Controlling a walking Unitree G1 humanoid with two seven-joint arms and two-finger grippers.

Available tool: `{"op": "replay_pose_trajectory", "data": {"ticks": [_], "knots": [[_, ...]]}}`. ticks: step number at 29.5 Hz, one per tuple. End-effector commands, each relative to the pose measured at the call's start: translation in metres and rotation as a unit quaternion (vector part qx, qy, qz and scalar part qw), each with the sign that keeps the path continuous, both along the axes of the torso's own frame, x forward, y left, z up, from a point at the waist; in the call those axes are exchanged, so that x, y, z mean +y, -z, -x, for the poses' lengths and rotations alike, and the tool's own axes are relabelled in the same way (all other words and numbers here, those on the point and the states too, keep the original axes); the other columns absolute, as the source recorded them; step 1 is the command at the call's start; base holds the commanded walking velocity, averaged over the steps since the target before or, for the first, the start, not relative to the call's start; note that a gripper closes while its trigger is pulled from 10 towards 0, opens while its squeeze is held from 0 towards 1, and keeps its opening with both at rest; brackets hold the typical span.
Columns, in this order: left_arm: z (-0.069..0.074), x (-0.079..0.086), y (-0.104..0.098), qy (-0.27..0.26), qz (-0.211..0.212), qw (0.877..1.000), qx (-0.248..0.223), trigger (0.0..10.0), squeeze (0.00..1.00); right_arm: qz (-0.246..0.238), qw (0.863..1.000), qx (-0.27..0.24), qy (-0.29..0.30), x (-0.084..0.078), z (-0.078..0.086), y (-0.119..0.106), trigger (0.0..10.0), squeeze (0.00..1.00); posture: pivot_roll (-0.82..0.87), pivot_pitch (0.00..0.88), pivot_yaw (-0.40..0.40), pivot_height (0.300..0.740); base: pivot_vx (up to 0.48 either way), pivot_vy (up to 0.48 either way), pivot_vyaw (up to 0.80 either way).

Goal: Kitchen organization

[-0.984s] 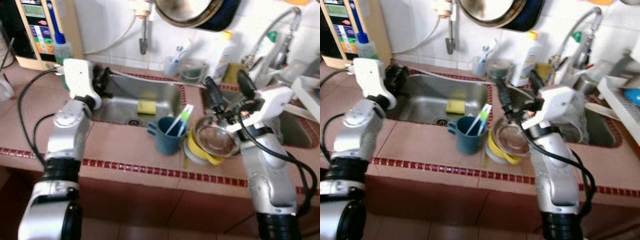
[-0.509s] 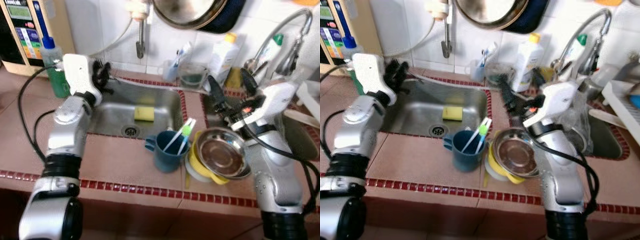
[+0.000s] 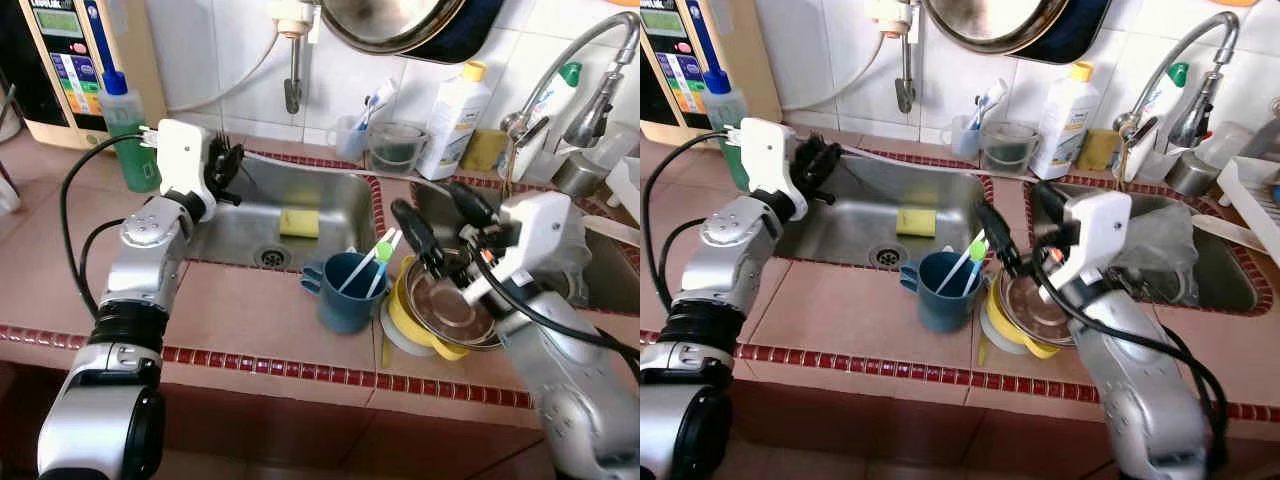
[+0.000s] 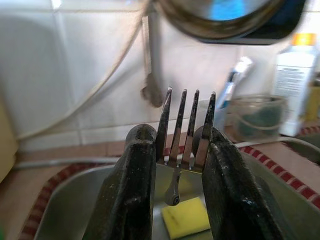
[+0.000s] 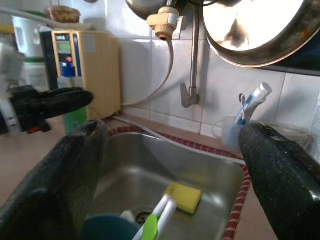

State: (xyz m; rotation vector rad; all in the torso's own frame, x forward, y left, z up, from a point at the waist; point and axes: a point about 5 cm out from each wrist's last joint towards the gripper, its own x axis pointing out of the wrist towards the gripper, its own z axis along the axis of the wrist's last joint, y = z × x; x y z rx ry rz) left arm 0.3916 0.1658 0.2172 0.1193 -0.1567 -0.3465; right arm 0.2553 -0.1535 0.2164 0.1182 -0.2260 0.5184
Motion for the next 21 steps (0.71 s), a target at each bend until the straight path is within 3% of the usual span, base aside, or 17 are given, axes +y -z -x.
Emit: {"op": "replay_pose_trajectory", "data": {"ticks": [1, 10, 16, 17, 18, 21], "knots": [[-0.003, -0.007, -0.006, 0.017, -0.020, 1.000, -0.007, 10.0, 0.00, 0.000, 1.000, -0.004, -0.002, -0.003, 0.005, -0.005, 10.0, 0.00, -0.10, 0.000, -0.028, 0.740, 0.000, 0.000, 0.00], [-0.011, -0.026, 0.001, 0.071, -0.071, 0.995, 0.024, 10.0, 0.00, 0.000, 0.999, 0.031, -0.028, 0.003, 0.020, 0.002, 10.0, 0.00, -0.13, 0.000, 0.004, 0.740, 0.000, 0.000, 0.00], [-0.012, -0.036, 0.006, 0.098, -0.081, 0.991, 0.042, 10.0, 0.00, -0.004, 0.999, 0.039, -0.030, 0.004, 0.025, 0.002, 10.0, 0.00, -0.14, 0.000, 0.014, 0.740, 0.000, 0.000, 0.00], [-0.012, -0.036, 0.007, 0.100, -0.078, 0.991, 0.046, 10.0, 0.59, -0.005, 0.999, 0.040, -0.029, 0.003, 0.026, 0.002, 10.0, 0.00, -0.14, 0.000, 0.014, 0.740, 0.000, 0.000, 0.00], [-0.012, -0.036, 0.007, 0.101, -0.076, 0.991, 0.049, 10.0, 1.00, -0.006, 0.999, 0.041, -0.029, 0.003, 0.026, 0.003, 10.0, 0.00, -0.14, 0.000, 0.014, 0.740, 0.000, 0.000, 0.00], [-0.014, -0.032, 0.007, 0.090, -0.066, 0.992, 0.058, 10.0, 1.00, -0.009, 0.999, 0.045, -0.030, 0.003, 0.027, 0.002, 10.0, 0.00, -0.14, 0.000, 0.011, 0.740, 0.000, 0.000, 0.00]]}}
